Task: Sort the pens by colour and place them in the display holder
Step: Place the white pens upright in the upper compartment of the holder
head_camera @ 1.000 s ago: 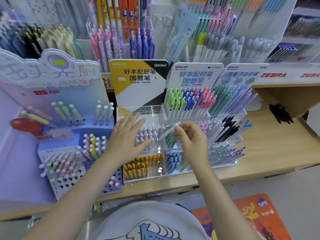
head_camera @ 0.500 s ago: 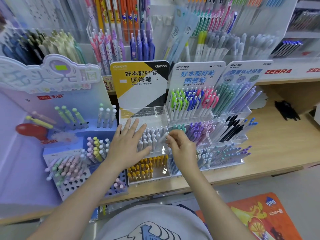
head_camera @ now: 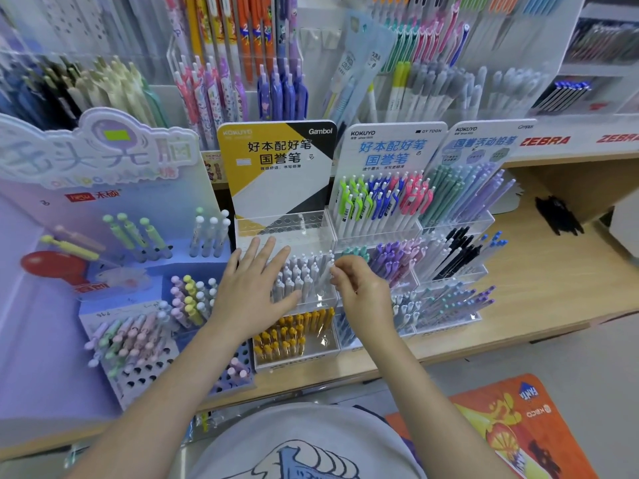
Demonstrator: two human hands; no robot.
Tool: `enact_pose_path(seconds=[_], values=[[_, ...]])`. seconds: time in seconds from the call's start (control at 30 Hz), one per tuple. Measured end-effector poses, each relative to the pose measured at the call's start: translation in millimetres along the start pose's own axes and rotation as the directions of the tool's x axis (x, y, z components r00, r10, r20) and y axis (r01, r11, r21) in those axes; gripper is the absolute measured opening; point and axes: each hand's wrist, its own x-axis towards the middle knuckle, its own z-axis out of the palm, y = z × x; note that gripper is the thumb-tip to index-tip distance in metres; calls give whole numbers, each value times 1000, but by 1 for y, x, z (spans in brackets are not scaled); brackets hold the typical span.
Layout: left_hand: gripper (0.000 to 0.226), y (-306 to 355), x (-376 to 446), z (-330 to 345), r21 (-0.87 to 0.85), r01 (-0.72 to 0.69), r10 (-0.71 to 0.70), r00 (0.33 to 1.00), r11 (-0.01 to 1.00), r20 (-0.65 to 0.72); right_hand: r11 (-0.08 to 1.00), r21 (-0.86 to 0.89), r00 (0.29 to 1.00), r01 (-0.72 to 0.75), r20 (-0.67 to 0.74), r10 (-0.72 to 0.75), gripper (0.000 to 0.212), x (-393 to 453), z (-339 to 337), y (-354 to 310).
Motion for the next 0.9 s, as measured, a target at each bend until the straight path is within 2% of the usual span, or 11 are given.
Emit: enact_pose_path(seconds=[0.4, 0.6, 0.9], values=[[86, -4, -1, 2, -54, -15, 14, 1000, 998, -13, 998, 31, 997, -55, -50, 57, 5, -2, 7, 5], [85, -7, 0, 3, -75, -27, 26, 999, 997, -21, 997, -71, 998, -22, 51, 26, 5, -2, 14, 8], [87, -14, 0, 0, -112, -47, 46, 999, 993, -14, 966, 103, 969, -236, 101, 226, 6, -4, 29, 10]])
